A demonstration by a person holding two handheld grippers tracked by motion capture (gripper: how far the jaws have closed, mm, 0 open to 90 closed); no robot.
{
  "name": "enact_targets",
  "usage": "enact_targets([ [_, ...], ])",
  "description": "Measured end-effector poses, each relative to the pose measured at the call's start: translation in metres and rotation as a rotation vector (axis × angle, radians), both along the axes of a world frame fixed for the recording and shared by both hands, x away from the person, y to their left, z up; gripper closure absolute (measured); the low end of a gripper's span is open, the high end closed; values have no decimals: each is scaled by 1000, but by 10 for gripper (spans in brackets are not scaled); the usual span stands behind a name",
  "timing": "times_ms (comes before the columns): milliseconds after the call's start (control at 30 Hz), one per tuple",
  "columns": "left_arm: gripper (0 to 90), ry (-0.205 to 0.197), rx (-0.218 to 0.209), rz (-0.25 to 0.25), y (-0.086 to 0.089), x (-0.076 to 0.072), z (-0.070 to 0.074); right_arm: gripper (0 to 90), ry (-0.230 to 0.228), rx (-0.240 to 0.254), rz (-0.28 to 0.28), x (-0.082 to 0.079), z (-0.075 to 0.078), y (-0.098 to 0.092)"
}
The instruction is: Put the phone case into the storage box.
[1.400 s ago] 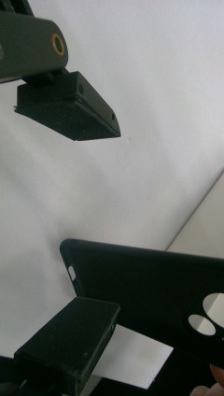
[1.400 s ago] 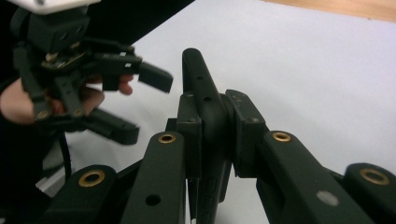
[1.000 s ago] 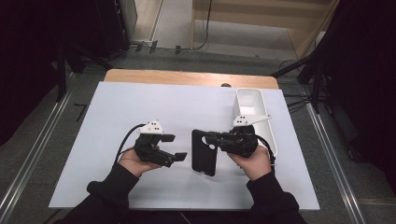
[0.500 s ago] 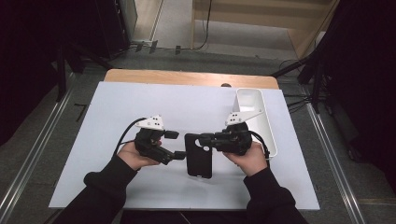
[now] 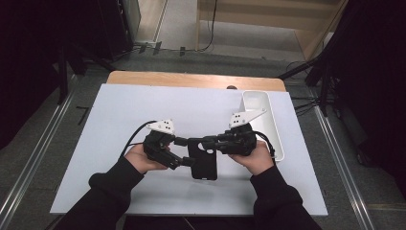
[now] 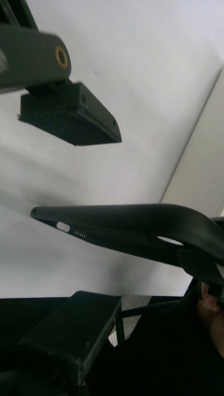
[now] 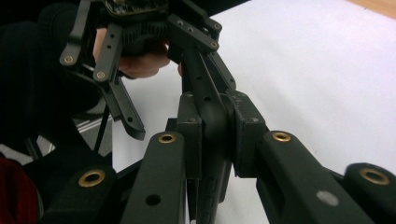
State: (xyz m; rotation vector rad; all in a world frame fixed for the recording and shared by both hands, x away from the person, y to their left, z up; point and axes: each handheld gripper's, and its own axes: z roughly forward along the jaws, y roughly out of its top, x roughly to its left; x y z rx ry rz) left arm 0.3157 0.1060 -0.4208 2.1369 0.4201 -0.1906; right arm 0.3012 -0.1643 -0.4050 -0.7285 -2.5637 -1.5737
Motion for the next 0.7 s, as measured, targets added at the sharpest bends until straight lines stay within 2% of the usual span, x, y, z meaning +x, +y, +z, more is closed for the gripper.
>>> enact_targets([
  [67, 193, 2, -3, 1, 0, 0, 1, 748, 7, -2, 17, 0, -1, 1],
  [133, 245, 11, -12, 2, 2, 0, 3, 748, 13, -8, 28, 0, -2, 2],
  [200, 253, 11, -16, -6, 3, -1, 4, 747, 10, -10, 47, -1, -3, 3],
  [333, 362, 19, -24, -18, 4, -2, 6, 747, 34, -15, 80, -2, -3, 6],
  [467, 503, 37, -34, -45, 6, -1, 8, 748, 36, -16, 107, -3, -4, 8],
  [533, 565, 33, -39, -55, 7, -1, 9, 747, 35, -11, 118, -4, -4, 9],
  [633, 633, 62, -49, -64, 8, 0, 10, 748, 46, -11, 132, -4, -5, 10],
  [700, 670, 102, -42, -69, 8, 1, 10, 748, 58, -9, 138, -4, -5, 10],
])
